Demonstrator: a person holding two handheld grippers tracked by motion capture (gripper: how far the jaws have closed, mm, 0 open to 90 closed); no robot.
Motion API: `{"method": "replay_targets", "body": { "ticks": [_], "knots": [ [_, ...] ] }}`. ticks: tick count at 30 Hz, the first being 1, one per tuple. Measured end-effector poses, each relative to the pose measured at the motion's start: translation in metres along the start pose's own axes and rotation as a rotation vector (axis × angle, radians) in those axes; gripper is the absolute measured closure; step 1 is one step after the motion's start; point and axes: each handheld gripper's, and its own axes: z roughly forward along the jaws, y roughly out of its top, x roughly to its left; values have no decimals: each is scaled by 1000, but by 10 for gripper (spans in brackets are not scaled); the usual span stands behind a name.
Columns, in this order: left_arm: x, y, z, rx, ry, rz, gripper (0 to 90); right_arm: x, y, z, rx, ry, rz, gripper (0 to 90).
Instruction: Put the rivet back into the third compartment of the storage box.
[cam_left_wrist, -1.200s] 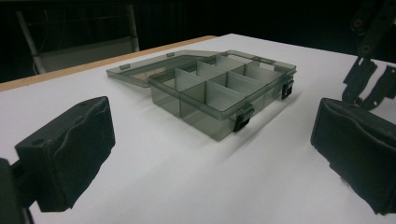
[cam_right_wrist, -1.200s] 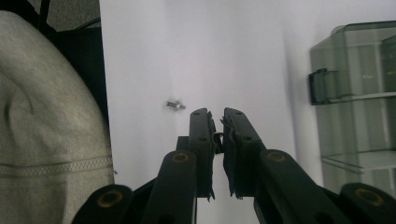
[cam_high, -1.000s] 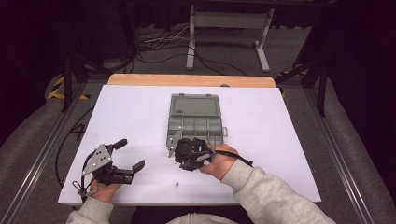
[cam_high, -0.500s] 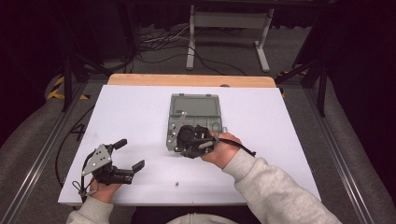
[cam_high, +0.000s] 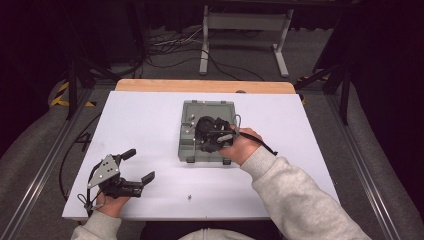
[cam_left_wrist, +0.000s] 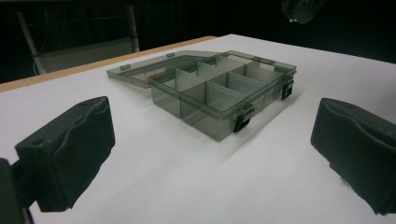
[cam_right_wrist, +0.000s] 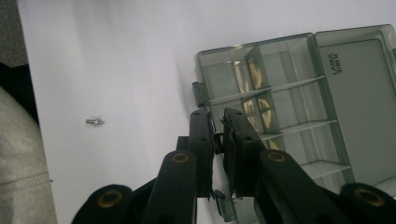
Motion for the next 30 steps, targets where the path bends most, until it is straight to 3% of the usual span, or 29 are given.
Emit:
{"method": "replay_targets", "body": {
  "ticks": [14, 23, 30],
  "knots": [
    [0, 0, 0, 0, 0, -1, 3, -40, 0, 1, 7, -48, 65, 821],
    [1, 0, 0, 3, -1, 0, 3, -67, -8, 11, 20, -91, 132, 821],
    [1, 0, 0, 7, -2, 3, 2, -81, -13, 23, 29, -102, 158, 821]
  ]
}}
